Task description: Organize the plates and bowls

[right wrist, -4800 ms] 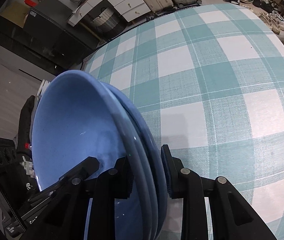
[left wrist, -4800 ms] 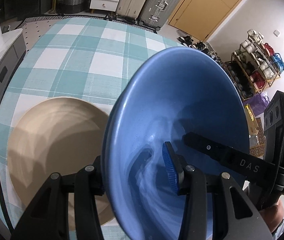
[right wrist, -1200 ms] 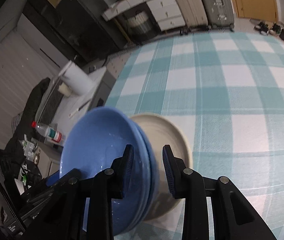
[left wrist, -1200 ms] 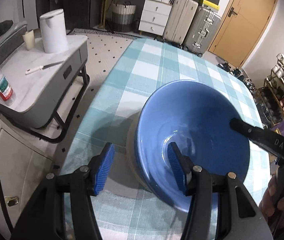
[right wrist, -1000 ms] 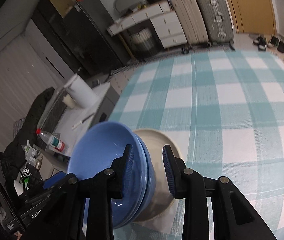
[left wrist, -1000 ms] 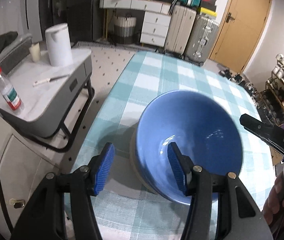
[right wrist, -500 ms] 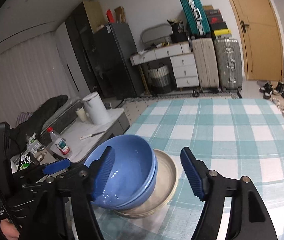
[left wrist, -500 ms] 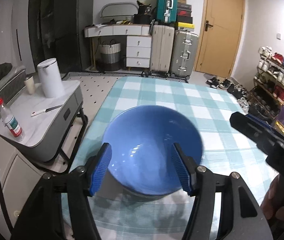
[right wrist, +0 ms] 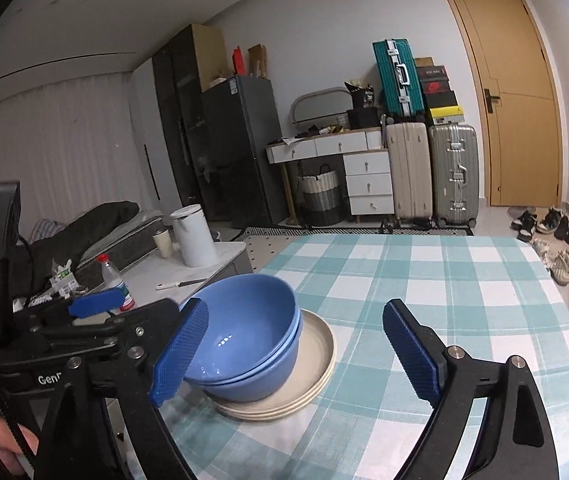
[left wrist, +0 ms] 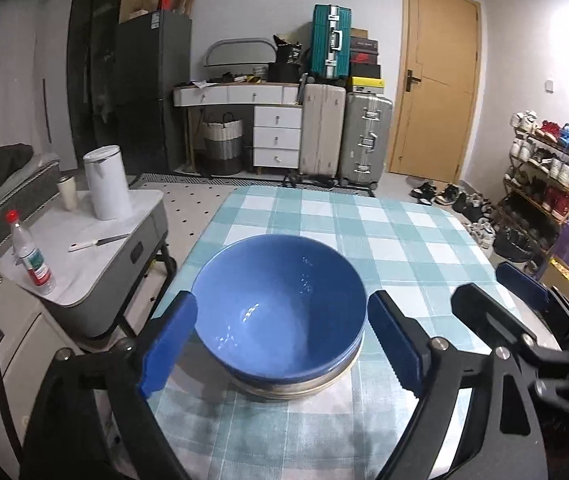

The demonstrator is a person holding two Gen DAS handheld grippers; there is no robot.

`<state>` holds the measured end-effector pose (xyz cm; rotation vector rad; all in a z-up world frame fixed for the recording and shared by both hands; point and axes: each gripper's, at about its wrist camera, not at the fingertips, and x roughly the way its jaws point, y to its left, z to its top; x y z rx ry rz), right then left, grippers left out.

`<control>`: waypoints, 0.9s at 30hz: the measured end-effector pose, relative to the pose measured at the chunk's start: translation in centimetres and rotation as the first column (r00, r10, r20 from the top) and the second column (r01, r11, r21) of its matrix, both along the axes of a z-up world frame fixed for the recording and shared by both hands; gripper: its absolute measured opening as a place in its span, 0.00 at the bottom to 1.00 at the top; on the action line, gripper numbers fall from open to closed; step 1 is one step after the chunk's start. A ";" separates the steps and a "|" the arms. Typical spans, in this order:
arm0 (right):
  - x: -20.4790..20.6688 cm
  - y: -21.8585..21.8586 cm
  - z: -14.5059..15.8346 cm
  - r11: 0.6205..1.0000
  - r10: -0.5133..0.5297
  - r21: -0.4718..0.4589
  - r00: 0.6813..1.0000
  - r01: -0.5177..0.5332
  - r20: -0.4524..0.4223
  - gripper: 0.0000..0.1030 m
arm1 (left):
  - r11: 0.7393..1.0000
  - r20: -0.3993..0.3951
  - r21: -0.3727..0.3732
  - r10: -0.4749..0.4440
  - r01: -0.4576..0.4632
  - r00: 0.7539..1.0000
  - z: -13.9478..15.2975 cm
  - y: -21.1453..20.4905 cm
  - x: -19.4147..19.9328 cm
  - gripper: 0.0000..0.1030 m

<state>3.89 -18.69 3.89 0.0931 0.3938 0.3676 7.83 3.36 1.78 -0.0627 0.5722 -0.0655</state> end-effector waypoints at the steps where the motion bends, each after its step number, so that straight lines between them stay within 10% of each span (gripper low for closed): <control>1: -0.4 0.0 -0.1 1.000 -0.002 0.001 1.000 0.002 0.007 0.91 | 1.000 0.001 -0.003 0.001 -0.001 1.000 0.0 0.0 -0.1 0.86; 27: -4.2 -1.1 -2.6 0.999 -0.054 -0.003 0.996 0.054 0.064 0.99 | 0.999 0.074 0.027 0.023 -0.025 0.997 -1.7 0.1 -2.2 1.00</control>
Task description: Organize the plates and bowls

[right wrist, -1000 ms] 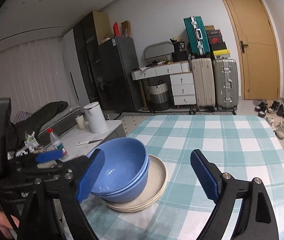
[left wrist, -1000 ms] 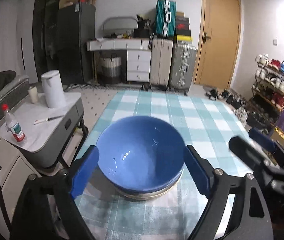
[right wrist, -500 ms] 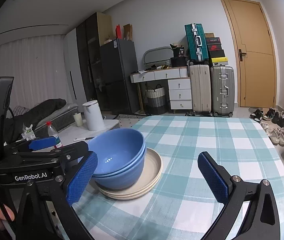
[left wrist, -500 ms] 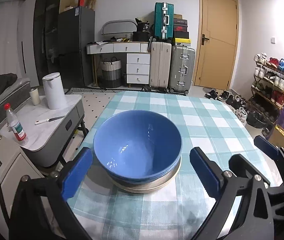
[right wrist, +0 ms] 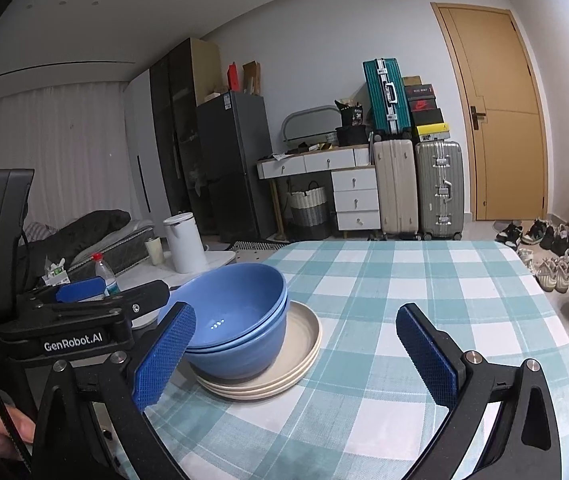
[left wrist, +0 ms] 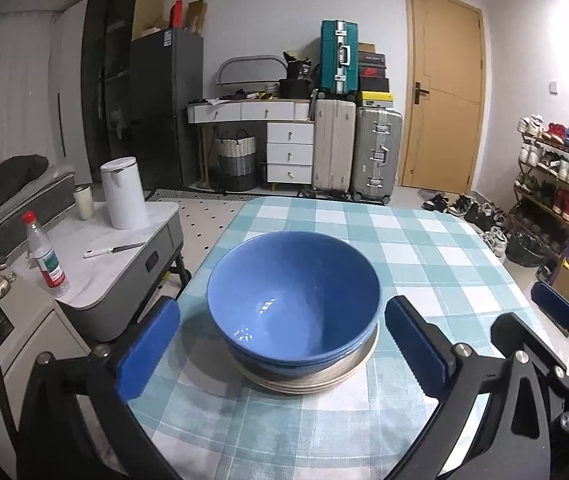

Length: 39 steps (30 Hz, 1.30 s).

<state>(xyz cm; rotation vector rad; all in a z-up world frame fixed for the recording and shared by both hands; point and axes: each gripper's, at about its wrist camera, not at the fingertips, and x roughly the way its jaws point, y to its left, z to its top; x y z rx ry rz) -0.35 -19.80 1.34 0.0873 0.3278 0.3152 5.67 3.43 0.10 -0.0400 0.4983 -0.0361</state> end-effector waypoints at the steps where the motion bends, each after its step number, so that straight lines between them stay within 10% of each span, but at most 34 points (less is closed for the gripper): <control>1: 0.0 0.0 0.0 1.000 0.000 0.000 1.000 0.000 -0.003 0.99 | 1.000 -0.004 -0.011 -0.029 0.029 1.000 0.0 0.0 0.0 1.00; 10: 0.0 -0.1 -0.2 1.000 -0.005 0.013 1.000 0.005 -0.007 0.99 | 0.999 0.006 -0.022 -0.036 0.036 0.999 0.3 0.0 -0.6 1.00; 14: 0.0 -0.2 -0.3 1.000 -0.003 0.022 1.000 0.003 -0.007 0.99 | 0.994 0.094 0.107 -0.002 -0.008 0.996 0.7 -1.1 -1.8 1.00; 39: 0.2 -0.2 -1.0 0.999 0.010 0.041 0.999 -0.009 -0.038 0.99 | 0.997 0.038 0.076 -0.027 0.024 0.999 -0.2 -1.6 -1.0 1.00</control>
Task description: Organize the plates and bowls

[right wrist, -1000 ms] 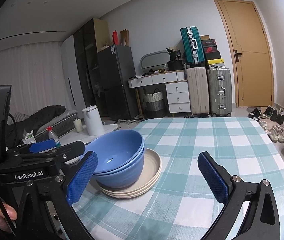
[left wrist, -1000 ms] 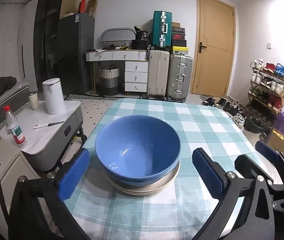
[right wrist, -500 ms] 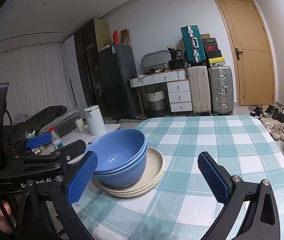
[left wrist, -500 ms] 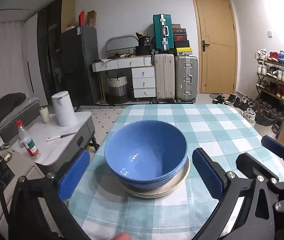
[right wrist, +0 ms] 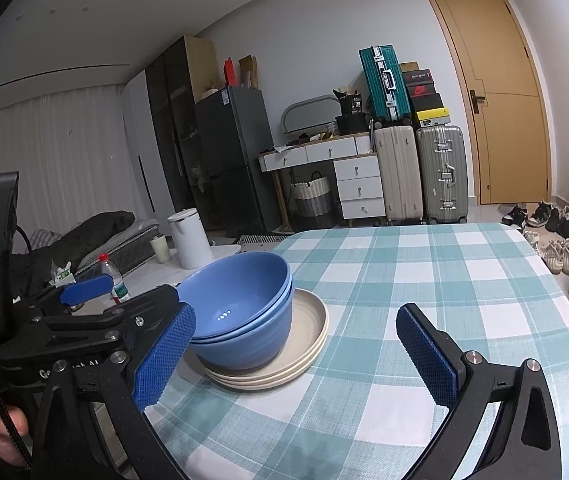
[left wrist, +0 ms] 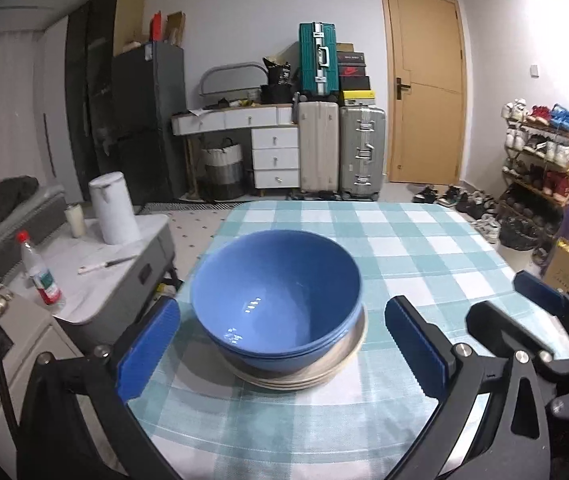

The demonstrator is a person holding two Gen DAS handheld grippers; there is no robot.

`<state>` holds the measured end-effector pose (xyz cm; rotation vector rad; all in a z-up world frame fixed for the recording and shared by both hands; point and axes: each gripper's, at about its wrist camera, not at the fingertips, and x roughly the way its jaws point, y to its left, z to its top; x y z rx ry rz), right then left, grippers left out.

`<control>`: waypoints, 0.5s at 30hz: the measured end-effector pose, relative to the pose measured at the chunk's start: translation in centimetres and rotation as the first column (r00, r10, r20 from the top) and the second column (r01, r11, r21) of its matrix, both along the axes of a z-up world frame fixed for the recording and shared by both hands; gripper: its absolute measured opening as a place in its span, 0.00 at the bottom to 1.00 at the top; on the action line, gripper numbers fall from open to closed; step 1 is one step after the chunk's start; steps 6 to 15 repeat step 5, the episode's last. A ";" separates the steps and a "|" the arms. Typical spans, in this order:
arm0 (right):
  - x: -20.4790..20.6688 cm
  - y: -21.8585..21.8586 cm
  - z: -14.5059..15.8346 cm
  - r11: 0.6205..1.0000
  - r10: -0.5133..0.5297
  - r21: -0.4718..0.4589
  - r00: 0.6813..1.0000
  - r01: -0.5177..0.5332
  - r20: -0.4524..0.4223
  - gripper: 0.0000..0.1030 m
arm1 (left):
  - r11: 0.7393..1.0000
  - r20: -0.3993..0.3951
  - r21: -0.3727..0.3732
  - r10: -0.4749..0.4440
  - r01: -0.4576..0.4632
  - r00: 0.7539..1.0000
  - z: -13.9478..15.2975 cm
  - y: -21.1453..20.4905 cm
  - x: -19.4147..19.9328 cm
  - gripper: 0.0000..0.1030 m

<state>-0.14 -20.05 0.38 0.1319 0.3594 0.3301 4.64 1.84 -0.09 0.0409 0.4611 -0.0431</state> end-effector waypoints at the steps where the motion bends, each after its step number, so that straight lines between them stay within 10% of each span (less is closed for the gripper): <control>1: 0.0 0.0 0.0 1.000 0.000 0.000 1.000 0.000 -0.001 0.99 | 1.000 0.008 0.013 0.001 -0.002 1.000 -0.1 -0.2 -0.1 1.00; 15: 0.1 -0.1 -0.1 1.000 -0.004 0.004 1.000 0.004 -0.008 0.99 | 1.000 0.012 0.031 -0.002 0.002 1.000 -0.3 -0.4 0.0 1.00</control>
